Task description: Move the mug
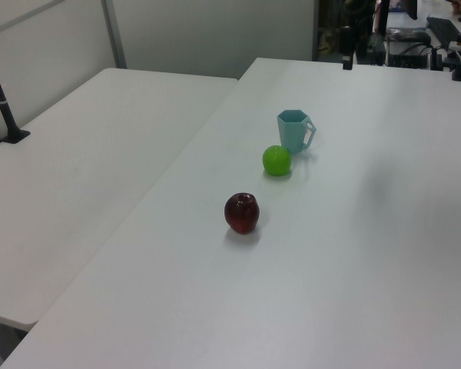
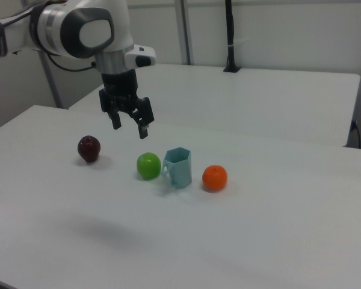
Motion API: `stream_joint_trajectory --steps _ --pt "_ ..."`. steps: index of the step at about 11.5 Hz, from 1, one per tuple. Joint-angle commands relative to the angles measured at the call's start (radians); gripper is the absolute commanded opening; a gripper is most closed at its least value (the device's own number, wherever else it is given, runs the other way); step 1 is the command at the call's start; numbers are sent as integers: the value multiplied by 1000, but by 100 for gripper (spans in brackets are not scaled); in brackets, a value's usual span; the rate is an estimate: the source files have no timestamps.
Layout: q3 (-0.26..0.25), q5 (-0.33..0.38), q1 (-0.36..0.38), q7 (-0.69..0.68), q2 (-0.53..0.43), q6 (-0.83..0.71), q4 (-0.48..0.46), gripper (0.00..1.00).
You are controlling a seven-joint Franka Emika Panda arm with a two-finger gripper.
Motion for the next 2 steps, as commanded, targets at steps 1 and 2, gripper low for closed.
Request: stream_joint_trajectory --steps 1,2 --pt "1 -18 -10 20 -53 16 -68 100" --pt "1 -18 -11 20 -53 16 -67 100"
